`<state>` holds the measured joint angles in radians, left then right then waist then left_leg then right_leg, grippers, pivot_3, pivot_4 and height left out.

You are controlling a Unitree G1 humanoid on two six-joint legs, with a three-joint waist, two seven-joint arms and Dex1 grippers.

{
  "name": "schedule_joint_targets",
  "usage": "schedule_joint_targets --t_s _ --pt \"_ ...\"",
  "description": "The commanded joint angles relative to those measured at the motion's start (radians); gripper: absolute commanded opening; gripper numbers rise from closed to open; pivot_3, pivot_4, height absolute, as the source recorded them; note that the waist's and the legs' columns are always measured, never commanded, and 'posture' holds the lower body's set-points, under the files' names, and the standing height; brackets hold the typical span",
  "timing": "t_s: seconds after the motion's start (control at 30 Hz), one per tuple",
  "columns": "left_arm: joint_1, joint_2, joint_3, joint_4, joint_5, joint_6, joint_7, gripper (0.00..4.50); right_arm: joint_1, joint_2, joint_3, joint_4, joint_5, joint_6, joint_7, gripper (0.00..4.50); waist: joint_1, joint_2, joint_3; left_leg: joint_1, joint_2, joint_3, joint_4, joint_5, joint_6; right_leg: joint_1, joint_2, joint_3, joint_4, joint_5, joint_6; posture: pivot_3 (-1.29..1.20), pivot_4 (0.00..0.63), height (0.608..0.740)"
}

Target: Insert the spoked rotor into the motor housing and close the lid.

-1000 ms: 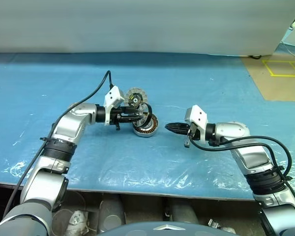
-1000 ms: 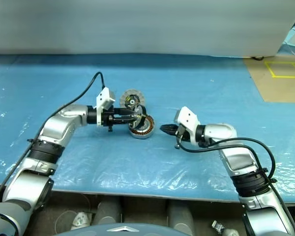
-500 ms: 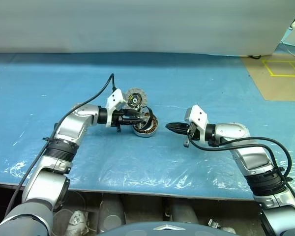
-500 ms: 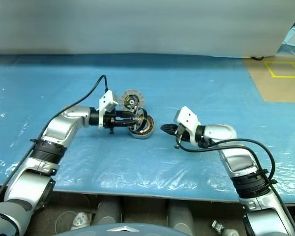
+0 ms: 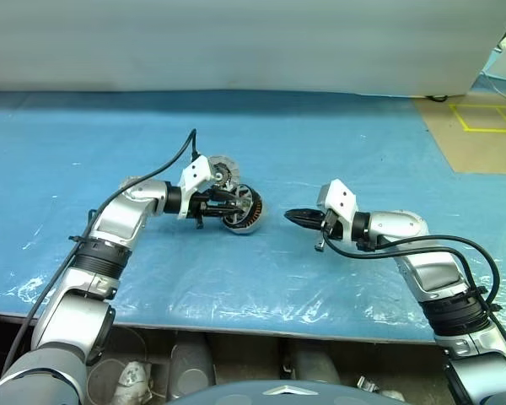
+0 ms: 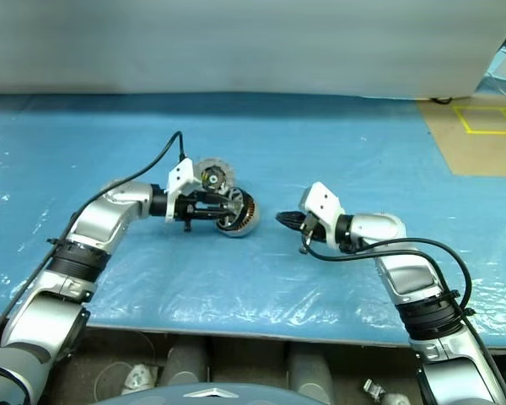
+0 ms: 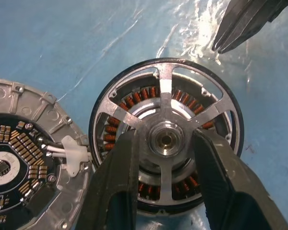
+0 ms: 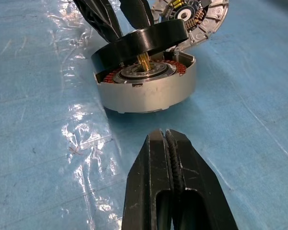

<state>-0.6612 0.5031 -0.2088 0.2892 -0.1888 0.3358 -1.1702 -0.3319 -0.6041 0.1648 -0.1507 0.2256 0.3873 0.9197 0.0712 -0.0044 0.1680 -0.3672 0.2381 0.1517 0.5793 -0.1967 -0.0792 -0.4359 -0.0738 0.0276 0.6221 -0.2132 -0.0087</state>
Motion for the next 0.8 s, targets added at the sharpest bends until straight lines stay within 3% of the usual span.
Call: schedule_joint_targets --t_s 0.03,0.07,0.1,0.3,0.4,0.57,0.67,0.8 --pt "-0.002 0.008 -0.021 0.013 0.029 0.001 0.002 1.38 -0.001 0.0 -0.021 -0.001 0.004 -0.031 0.0 0.0 0.0 0.0 0.0 0.0 0.0 0.0 0.0 0.0 0.0 0.0 0.0 0.0 0.0 0.0 0.0 0.0 0.15 0.74" --pt "-0.005 0.006 -0.02 0.015 0.033 0.001 0.007 2.06 -0.001 0.0 -0.019 0.003 0.002 -0.035 0.001 0.0 0.0 0.0 0.0 0.0 0.0 0.0 0.0 0.0 0.0 0.0 0.0 0.0 0.0 0.0 0.0 0.0 0.15 0.74" --pt "-0.009 0.004 -0.019 0.017 0.035 0.004 0.012 2.25 -0.002 0.0 -0.017 0.007 0.0 -0.039 0.001 0.0 -0.001 0.0 0.0 0.0 0.0 0.0 0.0 0.0 0.0 0.0 0.0 0.0 0.0 0.0 0.0 0.0 0.15 0.74" --pt "-0.013 -0.005 -0.015 0.012 0.018 0.029 -0.004 2.25 -0.005 0.003 -0.012 0.014 -0.005 -0.048 0.001 0.0 0.0 0.0 0.0 -0.001 0.0 0.0 -0.001 0.0 0.0 -0.001 0.0 0.0 -0.001 0.0 0.0 0.0 0.15 0.74" --pt "-0.016 -0.023 0.004 -0.002 0.003 0.037 0.018 2.81 -0.003 0.002 -0.012 0.015 -0.007 -0.051 0.002 0.0 0.0 0.0 0.0 -0.002 0.0 0.0 -0.001 0.0 0.0 -0.001 0.0 0.0 -0.001 0.0 0.0 0.0 0.15 0.74" --pt "-0.014 -0.048 0.048 -0.059 -0.063 0.099 0.032 4.48 -0.003 0.003 -0.014 0.01 -0.005 -0.05 0.001 0.0 0.0 0.0 0.0 -0.002 0.0 0.0 -0.001 0.0 0.0 -0.001 0.0 0.0 -0.001 0.0 0.0 0.0 0.15 0.74" --pt "0.007 -0.049 0.068 -0.107 -0.101 0.13 0.032 4.48 -0.004 0.005 -0.017 0.011 -0.002 -0.05 0.0 0.0 -0.001 0.0 0.0 -0.002 0.0 0.0 -0.001 0.0 0.0 -0.001 0.0 0.0 -0.001 0.0 0.0 0.0 0.15 0.74" --pt "0.047 -0.076 0.073 -0.139 -0.115 0.145 0.081 3.44 -0.011 0.013 -0.008 0.008 -0.006 -0.052 -0.001 0.0 -0.001 0.0 0.0 -0.001 0.0 0.0 -0.001 0.0 0.0 -0.001 0.0 0.0 -0.002 0.0 0.0 0.0 0.15 0.74"
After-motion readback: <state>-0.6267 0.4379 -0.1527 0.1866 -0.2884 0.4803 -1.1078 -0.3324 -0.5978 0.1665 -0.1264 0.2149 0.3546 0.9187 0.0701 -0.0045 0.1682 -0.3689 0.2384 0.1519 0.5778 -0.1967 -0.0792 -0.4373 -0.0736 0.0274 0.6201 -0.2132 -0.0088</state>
